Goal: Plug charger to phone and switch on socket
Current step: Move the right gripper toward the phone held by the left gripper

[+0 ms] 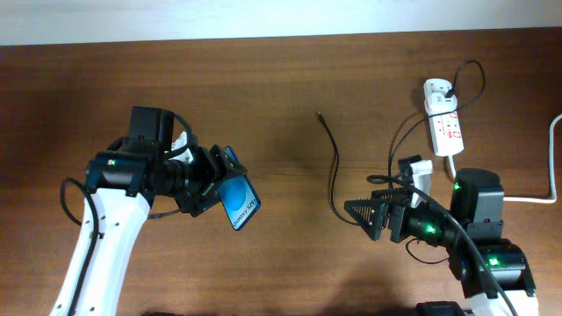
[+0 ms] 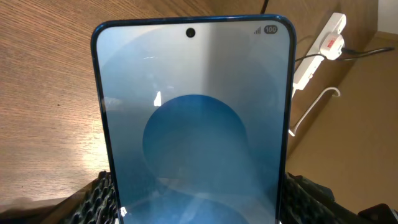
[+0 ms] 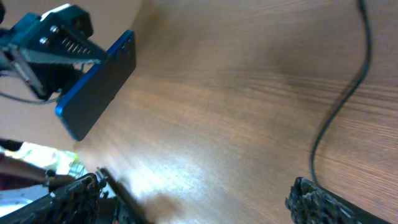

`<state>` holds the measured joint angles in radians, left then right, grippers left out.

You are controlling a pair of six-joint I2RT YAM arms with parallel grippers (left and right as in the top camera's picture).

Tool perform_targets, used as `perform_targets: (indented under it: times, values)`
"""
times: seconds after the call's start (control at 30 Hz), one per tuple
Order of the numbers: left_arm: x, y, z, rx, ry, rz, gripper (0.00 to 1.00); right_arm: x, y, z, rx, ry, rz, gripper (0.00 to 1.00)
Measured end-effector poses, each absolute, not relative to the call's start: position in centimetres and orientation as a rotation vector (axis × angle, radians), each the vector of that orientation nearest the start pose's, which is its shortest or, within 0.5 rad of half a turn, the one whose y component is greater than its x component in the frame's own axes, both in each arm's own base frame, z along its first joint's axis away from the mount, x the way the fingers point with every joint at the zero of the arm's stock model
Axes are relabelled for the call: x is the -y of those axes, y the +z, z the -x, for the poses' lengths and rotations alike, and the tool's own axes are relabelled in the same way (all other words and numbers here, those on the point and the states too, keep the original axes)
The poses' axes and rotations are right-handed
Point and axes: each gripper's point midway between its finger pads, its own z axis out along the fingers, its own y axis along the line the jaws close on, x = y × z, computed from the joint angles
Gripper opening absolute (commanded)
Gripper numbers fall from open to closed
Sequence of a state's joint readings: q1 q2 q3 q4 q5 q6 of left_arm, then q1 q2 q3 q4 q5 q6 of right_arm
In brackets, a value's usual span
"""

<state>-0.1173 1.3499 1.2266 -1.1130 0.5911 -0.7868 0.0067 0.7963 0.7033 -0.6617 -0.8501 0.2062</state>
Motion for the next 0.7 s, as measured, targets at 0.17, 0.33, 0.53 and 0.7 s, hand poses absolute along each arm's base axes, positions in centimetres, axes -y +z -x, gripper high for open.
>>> perform_targets:
  times: [0.17,0.33,0.53,0.7]
  values:
    - [12.8,19.6,-27.1,-2.817,-1.018,0.82,0.44,-13.3,21.0,-21.9,-2.237,1.11,0.216,0.99]
    - [12.8,19.6,-27.1,-2.817,-1.019,0.82,0.44,-13.3,20.1,-22.7,-2.28,1.14,0.168,0.98]
    - [12.8,19.6,-27.1,-2.817,-1.018,0.82,0.44,-17.7,17.1,-21.5,-2.436,1.263,0.29,0.98]
    - [12.8,19.6,-27.1,-2.817,-1.018,0.82,0.44,-20.8,15.0,-20.0,-2.504,1.155,0.482,0.98]
